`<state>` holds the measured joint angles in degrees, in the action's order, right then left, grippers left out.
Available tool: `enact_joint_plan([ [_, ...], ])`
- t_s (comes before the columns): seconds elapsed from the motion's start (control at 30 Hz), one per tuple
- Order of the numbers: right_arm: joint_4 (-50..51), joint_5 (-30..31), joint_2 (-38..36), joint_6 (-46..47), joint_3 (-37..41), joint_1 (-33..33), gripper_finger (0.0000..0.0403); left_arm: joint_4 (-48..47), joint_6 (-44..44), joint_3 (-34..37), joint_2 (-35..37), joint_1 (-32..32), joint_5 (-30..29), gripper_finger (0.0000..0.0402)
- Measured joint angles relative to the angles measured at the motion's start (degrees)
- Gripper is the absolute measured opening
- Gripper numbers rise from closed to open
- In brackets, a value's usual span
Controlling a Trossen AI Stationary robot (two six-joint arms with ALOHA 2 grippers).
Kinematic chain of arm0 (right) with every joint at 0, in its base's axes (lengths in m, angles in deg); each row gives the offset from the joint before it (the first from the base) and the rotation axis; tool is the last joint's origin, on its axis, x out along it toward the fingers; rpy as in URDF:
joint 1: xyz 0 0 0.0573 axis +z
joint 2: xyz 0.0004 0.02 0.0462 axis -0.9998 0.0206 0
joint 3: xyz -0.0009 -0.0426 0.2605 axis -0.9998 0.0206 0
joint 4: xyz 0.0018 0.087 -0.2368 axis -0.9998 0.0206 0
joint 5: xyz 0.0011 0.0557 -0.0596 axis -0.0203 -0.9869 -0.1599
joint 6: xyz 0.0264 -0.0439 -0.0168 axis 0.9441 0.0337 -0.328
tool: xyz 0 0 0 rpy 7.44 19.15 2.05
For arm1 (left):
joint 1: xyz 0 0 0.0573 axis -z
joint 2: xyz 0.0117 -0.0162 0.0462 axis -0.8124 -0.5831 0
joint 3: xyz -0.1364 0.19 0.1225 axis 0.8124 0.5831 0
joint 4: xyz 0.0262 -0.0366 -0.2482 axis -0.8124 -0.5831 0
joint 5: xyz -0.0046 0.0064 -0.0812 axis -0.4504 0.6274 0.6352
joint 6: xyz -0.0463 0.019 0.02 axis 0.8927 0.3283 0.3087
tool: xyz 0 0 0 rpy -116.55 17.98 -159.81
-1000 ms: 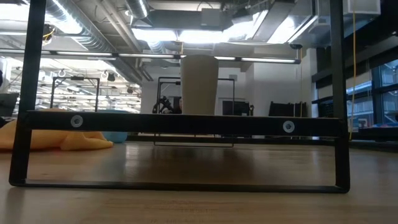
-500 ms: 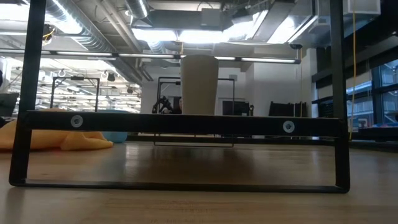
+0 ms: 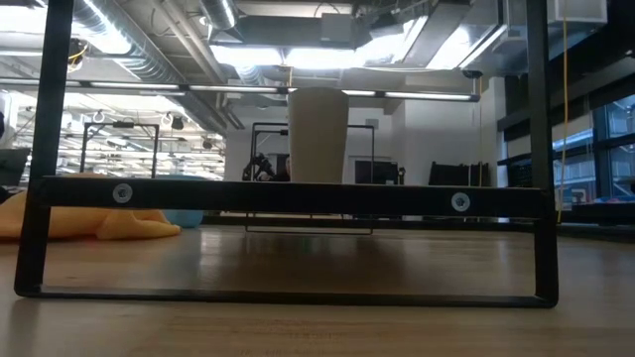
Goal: Stack small to large cups/mugs on shelf
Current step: Put the pink cup on the shelf
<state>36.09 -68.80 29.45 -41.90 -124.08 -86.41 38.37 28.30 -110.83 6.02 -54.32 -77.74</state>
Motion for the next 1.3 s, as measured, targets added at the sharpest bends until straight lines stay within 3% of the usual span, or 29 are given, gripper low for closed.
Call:
enact_joint_plan([
  [0.87,1.46,1.67,0.00,-4.21,0.00,-0.02,0.0117,4.72,3.02,-0.02,0.00,0.00,-0.02,0.0022],
  [1.03,1.46,1.66,0.00,-5.91,0.00,-0.04,0.0117,7.51,4.51,-0.02,-0.32,0.00,-6.09,0.0022],
  [1.2,1.42,0.24,0.00,-9.34,0.00,-0.04,0.0117,7.27,7.55,0.00,-1.50,0.00,-5.30,0.0022],
  [1.3,1.37,-2.24,0.00,-11.38,0.00,-0.26,0.0117,7.32,7.92,0.00,-3.28,0.01,-1.84,0.0022],
])
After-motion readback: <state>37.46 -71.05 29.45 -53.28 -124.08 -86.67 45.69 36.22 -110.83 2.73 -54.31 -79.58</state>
